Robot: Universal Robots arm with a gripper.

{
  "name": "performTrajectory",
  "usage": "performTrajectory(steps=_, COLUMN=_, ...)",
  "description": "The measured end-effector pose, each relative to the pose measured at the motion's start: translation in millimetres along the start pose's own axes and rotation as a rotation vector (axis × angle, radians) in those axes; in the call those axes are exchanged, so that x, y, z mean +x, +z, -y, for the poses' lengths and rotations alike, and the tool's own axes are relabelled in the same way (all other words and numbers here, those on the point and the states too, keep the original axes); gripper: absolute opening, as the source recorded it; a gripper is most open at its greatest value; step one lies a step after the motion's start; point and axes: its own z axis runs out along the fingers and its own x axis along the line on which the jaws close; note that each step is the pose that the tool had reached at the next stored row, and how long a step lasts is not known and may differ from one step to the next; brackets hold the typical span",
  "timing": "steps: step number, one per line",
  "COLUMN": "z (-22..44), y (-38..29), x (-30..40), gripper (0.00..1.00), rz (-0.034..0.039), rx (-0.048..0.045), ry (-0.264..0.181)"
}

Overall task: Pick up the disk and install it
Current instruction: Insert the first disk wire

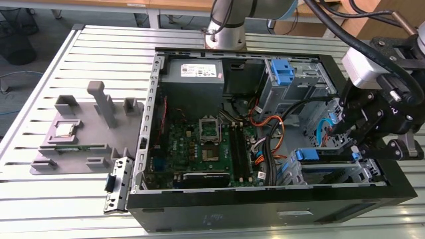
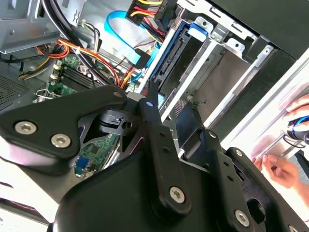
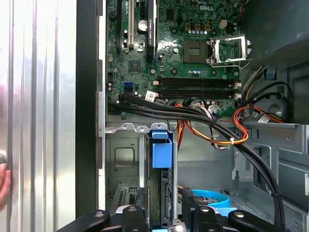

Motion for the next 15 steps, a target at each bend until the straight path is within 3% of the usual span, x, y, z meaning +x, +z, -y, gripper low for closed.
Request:
performTrajectory(steps=4, z=0.0, y=0.6, x=-2.7, gripper=0.42, rz=0.0027, rx=0.0000, ry=0.000)
performTrajectory(steps=15, z=0.0, y=4.4, x=-22.5, gripper=0.42, rz=0.0029, rx=-0.0001, ry=0.000)
